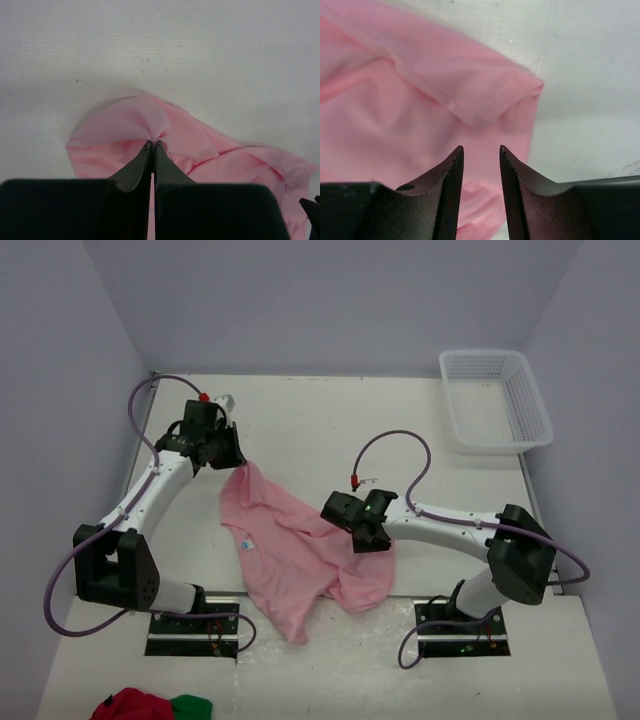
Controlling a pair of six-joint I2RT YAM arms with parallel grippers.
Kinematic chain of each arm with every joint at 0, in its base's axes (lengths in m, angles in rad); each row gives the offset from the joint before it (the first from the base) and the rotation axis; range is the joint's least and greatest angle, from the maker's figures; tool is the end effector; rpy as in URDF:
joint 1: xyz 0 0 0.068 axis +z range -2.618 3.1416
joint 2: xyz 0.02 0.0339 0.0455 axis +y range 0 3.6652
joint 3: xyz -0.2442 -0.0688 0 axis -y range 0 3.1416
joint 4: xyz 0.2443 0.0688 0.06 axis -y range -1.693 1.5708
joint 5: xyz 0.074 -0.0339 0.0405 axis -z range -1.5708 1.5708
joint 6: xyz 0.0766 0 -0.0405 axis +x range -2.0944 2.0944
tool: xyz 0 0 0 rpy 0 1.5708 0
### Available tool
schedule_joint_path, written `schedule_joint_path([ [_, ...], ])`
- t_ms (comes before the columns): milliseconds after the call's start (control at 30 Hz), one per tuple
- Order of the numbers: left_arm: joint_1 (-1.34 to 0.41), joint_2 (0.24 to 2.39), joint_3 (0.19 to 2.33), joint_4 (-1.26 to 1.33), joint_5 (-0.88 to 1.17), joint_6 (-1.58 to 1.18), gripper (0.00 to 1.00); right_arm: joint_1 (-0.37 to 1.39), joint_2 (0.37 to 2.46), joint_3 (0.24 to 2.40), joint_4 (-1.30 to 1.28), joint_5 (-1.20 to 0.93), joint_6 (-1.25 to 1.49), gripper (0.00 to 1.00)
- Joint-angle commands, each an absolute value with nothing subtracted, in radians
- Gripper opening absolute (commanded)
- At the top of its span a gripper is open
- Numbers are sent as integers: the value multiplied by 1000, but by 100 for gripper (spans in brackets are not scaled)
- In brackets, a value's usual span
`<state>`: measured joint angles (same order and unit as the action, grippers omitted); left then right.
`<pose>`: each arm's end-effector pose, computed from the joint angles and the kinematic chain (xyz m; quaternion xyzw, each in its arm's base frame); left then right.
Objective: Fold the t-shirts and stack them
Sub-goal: Flatten out the tshirt
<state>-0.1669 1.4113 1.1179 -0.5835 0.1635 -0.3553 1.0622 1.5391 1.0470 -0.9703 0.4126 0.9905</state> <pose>0.3215 -0.0668 0.2264 -0.0605 0.9357 -0.1617 0.3076 0.1590 0.2222 0.1517 -0.0239 0.9771 -0.0606 0.2024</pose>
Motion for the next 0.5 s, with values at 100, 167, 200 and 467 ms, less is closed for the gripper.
schedule_joint_path([
  [100,-170,1384,1117,-542,187,-342,0,971,1522,979,-885,442,876,33],
  [167,-170,1387,1117,-543,190,-342,0,956,1534,970,-862,433,854,32],
  [200,-170,1388,1117,-542,192,-342,0,954,1539,965,-838,420,845,31],
  [467,-170,1394,1117,-541,186,-342,0,954,1565,996,-816,400,827,26],
])
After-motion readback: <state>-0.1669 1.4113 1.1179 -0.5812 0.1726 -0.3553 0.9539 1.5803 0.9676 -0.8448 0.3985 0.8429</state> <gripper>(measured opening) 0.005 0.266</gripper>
